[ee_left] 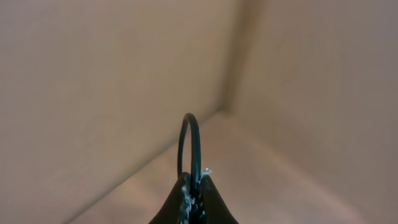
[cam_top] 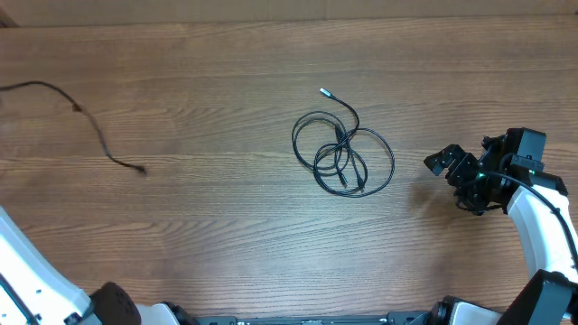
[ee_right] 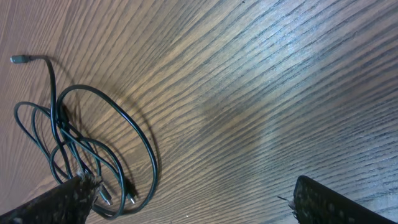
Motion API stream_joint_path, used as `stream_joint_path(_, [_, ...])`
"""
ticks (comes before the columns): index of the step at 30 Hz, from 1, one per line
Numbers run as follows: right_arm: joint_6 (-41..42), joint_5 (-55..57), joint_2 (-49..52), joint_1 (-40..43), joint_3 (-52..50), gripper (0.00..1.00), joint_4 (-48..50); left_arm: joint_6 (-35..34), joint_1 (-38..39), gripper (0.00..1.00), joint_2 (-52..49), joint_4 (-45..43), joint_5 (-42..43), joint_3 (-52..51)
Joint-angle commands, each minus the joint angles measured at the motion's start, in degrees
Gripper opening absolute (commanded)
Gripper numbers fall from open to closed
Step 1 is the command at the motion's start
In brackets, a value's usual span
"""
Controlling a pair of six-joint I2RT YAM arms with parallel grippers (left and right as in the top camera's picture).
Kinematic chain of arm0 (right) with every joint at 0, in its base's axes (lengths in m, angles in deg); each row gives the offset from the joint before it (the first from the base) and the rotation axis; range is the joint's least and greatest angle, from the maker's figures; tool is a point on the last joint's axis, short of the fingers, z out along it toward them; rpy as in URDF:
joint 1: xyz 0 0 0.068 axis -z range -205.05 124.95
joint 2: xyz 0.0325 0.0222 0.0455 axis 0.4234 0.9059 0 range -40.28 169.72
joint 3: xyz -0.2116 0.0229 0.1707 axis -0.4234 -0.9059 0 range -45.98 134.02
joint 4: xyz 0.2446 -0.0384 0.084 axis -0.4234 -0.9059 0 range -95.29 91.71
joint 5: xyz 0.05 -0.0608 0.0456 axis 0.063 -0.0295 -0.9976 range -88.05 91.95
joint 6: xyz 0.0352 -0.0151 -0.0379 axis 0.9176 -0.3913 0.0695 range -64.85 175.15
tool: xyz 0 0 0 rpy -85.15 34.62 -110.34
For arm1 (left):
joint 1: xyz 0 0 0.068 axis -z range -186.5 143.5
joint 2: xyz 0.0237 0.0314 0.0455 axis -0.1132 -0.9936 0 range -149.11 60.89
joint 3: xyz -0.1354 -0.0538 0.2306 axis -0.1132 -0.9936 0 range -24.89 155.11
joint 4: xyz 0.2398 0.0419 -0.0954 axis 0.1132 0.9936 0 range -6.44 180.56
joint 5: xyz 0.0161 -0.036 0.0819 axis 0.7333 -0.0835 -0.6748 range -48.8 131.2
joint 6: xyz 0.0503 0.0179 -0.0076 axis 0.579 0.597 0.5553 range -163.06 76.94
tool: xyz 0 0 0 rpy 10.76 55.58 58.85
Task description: Untangle cables
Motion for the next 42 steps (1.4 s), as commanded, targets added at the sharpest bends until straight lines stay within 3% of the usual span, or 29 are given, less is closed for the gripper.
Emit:
stream_joint_path(1, [-0.4,-0.3,0.1,0.0,-0.1,1.00,0.2,2.1,0.0,0.04,-3.3,2.6,-14.6,0.3])
stream_joint_path(3, [-0.4,-0.3,0.1,0.0,-0.1,1.00,0.2,2.0,0.0,0.04,-5.2,5.0,-14.8,0.3])
stream_joint_path(6, [-0.4,-0.3,0.1,0.0,-0.1,1.00,-0.1,-0.1,0.0,0.19,-8.7,9.7,-14.6,0.3])
stream_joint_path(7, [-0.4,-0.3,0.1,0.0,-0.1,1.00,-0.2,-1.8,0.0,0.46,-10.8,12.7,-13.9,0.3])
stream_joint_path(8, [-0.5,-0.3,0.1,0.0,-0.1,1.00,-0.2,-2.3,0.0,0.59,-11.9,14.2,-12.5,0.3])
stream_joint_path(10, [-0.4,-0.3,0.1,0.0,-0.1,1.00,-0.2,-2.3,0.0,0.79,-13.9,16.8,-8.6,0.3])
stream_joint_path(12, [-0.5,-0.3,0.1,0.0,-0.1,1.00,-0.2,-2.3,0.0,0.90,-15.6,18.6,-4.5,0.3])
stream_joint_path(19, [-0.5,-0.3,0.1,0.0,-0.1,1.00,-0.2,-0.7,0.5,0.99,-17.1,19.8,12.2,0.3])
stream_joint_path(24, [-0.4,-0.3,0.1,0.0,-0.1,1.00,-0.2,6.7,2.7,1.00,-17.1,19.8,32.1,0.3])
stream_joint_path(26, [-0.5,-0.3,0.1,0.0,-0.1,1.00,-0.2,8.9,5.0,1.00,-17.2,20.2,36.3,0.3])
stream_joint_path(33, [-0.4,-0.3,0.1,0.0,-0.1,1.00,-0.2,16.9,21.5,1.00,-17.2,19.8,36.6,-1.2])
stream_joint_path(42, [-0.5,-0.3,0.1,0.0,-0.1,1.00,-0.2,19.5,41.4,1.00,-22.5,5.1,36.3,-6.9])
